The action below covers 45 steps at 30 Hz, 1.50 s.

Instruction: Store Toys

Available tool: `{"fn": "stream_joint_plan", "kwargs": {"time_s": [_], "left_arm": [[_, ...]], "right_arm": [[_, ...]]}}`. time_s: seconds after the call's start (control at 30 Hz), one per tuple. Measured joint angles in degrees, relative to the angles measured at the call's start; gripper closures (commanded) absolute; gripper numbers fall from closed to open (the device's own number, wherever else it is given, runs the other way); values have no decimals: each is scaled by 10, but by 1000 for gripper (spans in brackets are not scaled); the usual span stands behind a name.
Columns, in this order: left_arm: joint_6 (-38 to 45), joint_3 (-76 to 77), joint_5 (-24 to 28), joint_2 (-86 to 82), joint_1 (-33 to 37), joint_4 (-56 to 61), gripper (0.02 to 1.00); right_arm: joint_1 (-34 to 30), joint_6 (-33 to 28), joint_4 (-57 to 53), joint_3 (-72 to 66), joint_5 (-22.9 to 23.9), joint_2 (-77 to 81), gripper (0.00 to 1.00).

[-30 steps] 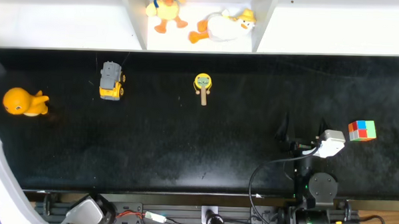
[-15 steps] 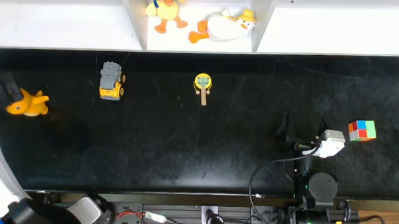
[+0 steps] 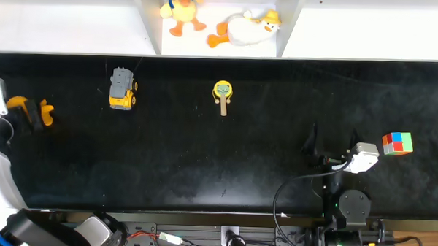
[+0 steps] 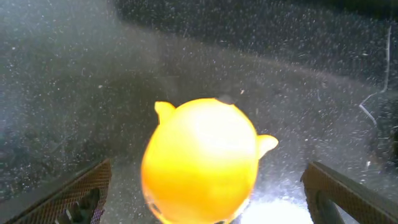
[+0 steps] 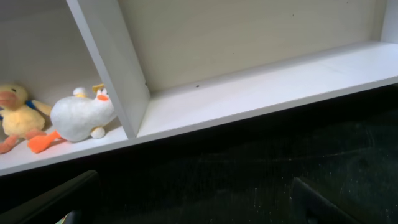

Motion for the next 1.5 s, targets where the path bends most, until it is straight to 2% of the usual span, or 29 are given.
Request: {"fn": "stream_joint_plan", "kwargs": {"time_s": [0.27, 0.5, 0.67, 0.9, 1.2, 1.5], "left_arm": [[28, -25, 37, 0, 29, 24, 20], [46, -26, 63, 16, 29, 42, 73], [47, -27, 67, 48, 29, 55, 172], [50, -28, 76, 52, 29, 69, 428], [37, -28, 80, 52, 29, 72, 551], [-33, -11, 80, 39, 15, 72, 654]], "right_arm": [[0, 0, 0, 0, 0, 0, 5], [0, 0, 0, 0, 0, 0, 5], [0, 0, 0, 0, 0, 0, 5], [0, 0, 0, 0, 0, 0, 5], [0, 0, 0, 0, 0, 0, 7], [0, 0, 0, 0, 0, 0, 7]]}}
